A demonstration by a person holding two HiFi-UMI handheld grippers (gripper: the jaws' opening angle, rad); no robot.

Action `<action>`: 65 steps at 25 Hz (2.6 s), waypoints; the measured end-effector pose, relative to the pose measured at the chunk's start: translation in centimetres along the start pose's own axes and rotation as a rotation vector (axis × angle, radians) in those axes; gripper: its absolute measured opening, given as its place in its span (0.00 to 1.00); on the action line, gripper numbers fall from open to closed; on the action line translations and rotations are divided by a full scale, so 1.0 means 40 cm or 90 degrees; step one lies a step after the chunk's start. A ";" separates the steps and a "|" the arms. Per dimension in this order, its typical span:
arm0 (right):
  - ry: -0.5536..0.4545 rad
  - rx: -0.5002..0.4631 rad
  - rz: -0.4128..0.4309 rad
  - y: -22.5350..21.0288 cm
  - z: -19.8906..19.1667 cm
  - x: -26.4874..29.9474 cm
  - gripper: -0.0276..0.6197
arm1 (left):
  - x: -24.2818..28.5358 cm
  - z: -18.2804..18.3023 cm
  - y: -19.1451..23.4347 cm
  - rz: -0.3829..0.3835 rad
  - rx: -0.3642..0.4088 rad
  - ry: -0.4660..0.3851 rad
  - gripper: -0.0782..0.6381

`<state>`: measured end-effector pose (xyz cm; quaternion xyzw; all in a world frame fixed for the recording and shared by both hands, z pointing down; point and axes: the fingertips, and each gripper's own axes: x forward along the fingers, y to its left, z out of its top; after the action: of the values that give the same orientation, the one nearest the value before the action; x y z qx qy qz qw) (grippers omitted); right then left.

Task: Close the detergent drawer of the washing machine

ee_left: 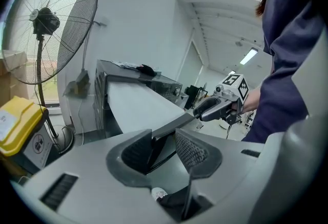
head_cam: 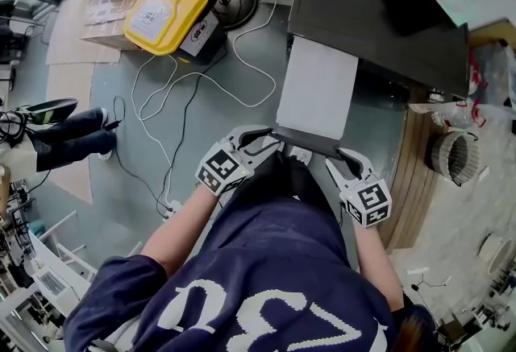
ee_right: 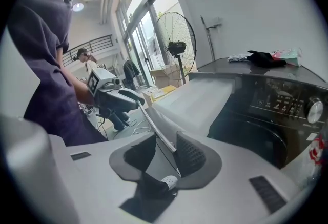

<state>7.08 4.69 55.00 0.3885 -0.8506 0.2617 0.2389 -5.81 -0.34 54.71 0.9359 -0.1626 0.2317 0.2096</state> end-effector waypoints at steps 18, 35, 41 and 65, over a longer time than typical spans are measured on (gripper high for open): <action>-0.032 -0.002 -0.012 -0.119 0.091 0.022 0.26 | 0.063 0.105 0.084 0.050 0.013 -0.037 0.33; -0.045 -0.002 -0.030 -0.219 0.154 0.075 0.27 | 0.125 0.172 0.176 0.090 0.006 -0.042 0.34; -0.053 -0.005 -0.041 -0.250 0.170 0.085 0.27 | 0.144 0.190 0.200 0.104 0.006 -0.050 0.34; -0.096 -0.024 -0.122 -0.400 0.279 0.155 0.30 | 0.225 0.293 0.345 0.180 0.009 -0.088 0.36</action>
<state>13.77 -14.62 54.57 0.4824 -0.8296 0.1917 0.2056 0.50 -19.54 54.16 0.9190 -0.3049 0.1948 0.1566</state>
